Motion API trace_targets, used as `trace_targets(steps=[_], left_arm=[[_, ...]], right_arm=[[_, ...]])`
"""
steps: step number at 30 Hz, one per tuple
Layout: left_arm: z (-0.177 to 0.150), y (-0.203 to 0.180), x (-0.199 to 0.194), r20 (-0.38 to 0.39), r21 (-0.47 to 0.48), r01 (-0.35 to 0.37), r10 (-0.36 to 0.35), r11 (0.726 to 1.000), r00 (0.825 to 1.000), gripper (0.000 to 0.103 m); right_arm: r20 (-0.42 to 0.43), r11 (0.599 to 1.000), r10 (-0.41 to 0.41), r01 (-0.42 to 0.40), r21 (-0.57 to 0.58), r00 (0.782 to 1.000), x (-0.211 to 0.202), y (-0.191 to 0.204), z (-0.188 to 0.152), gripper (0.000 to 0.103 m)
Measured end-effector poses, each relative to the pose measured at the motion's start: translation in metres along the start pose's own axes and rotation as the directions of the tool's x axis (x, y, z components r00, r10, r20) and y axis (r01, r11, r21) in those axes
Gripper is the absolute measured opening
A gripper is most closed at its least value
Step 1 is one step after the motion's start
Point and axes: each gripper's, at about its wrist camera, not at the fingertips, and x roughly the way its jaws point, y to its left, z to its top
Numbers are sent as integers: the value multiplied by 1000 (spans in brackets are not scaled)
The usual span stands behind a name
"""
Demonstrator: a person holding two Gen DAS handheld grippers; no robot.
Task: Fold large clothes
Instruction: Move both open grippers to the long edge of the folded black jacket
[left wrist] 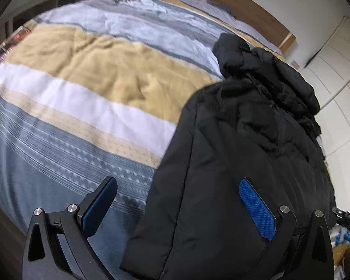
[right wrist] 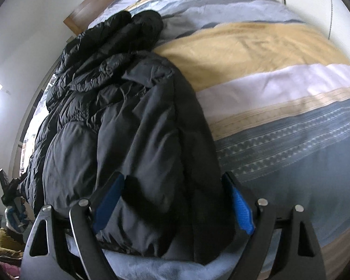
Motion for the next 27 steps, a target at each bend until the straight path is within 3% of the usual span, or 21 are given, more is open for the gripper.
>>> trace_targets(steps=[8,27], left_arm=[[-9,-16,11,-42,80,76,-73,994,996,102],[-22,-41,20,-19,187,17,-14,982,1000,103]], right_arm=[[-53,998,56,-53,40,997,21,-10,2,86],[-133,991,112,-101,86,985,34,-15,2,88]])
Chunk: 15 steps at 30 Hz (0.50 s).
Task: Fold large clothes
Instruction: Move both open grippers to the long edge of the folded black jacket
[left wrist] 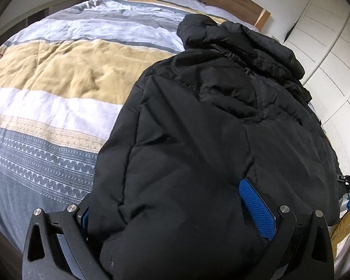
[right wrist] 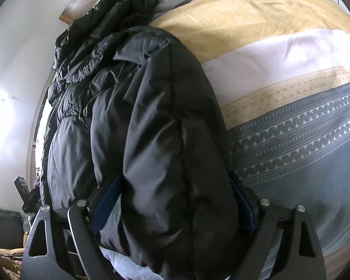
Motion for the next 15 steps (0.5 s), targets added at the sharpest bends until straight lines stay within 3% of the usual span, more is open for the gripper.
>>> trace_targets(steps=[10,15], left_arm=[[-1,-6,1,5,20,3,-3,1000,1000,102],[-2,-12,0,5,37,-5,4,999,1000,97]], right_arm=[[-48,1000,14,-15,-21,999,11,13,-1,89],[-62,999,7,-10,-43,998,15,22,-2,89]])
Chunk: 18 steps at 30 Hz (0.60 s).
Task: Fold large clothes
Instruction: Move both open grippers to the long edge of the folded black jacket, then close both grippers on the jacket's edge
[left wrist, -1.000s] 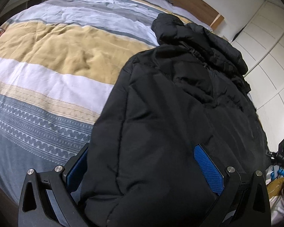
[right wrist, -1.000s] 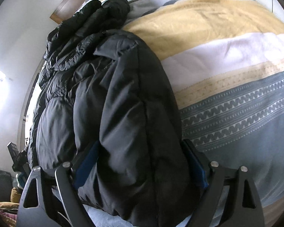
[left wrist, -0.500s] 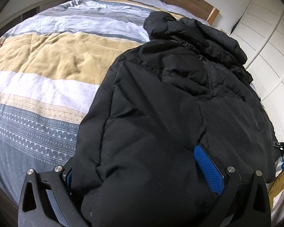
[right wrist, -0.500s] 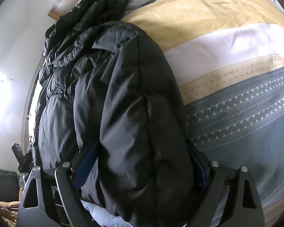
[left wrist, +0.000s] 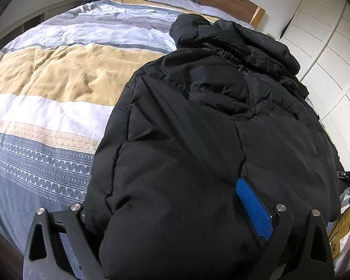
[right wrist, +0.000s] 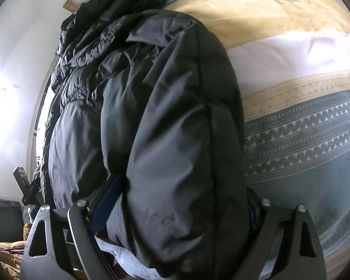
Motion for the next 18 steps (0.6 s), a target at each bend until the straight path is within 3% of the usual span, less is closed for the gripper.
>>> trace_targets(steps=[8,10,12,15,18], left_arm=[[-1,-9,0,-11,33,-2,3,999,1000,79],[-1,-10,1,-20,34,8,-8,999,1000,72],[-1,-12,1,-32,34,29,-28,999,999,64],[0,-15,3,-62,19,69,-68,997,996,50],[2,-20,2,-83,-8,116,-116,993,990,28]], right_arm=[[-7,1000,-13,13,-25,1000,6,11,-1,86],[-10,1000,-2,2,-29,1000,8,12,-1,80],[-11,999,21,-21,-28,1000,9,13,-4,71],[-3,997,69,-69,-19,998,11,12,-9,49],[23,993,113,-112,-23,993,9,13,-13,30]])
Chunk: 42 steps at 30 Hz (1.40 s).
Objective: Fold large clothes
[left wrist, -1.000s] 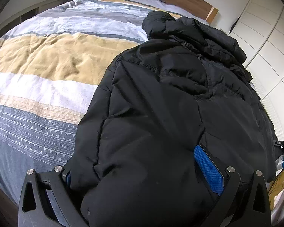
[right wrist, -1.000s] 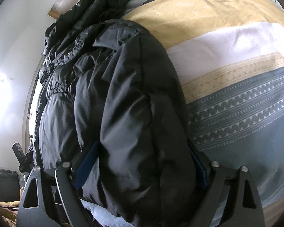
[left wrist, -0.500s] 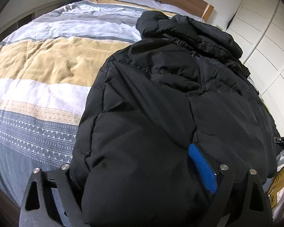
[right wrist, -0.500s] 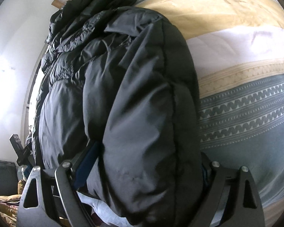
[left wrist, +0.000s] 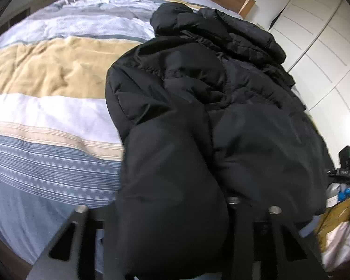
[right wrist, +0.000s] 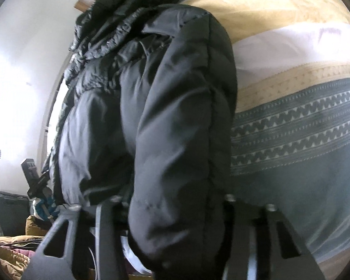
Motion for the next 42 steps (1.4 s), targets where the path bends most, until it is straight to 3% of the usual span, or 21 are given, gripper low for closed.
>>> trace_targets(steps=[2,8,17,22,28,31,37,42], left_arm=[[4,-1,-4,4,-30,40,-40,999,999,15],[27,-1,-23,51,-135,118,-112,984,992,11],[97,-11,-68,188,-168,197,-165,966,968,11],[136,-14,-79,245,-196,237,-186,952,952,11],[199,-15,-86,337,-236,297,-209,925,918,11],[238,-15,-80,364,-265,305,-198,915,910,13],[306,-7,-46,359,-312,264,-144,913,922,14],[362,7,2,328,-347,202,-83,916,941,16]], right_arm=[[19,999,21,-21,-28,1000,-1,7,-2,23],[116,994,75,-65,-87,990,-23,20,6,14],[344,984,143,-97,-147,928,-91,45,55,13],[420,984,150,-94,-152,895,-119,54,93,13],[482,982,180,-127,-140,858,-143,74,153,13],[502,982,185,-148,-114,845,-149,85,190,13],[519,990,137,-131,-48,844,-129,107,283,13],[505,990,75,-125,66,860,-85,101,354,15]])
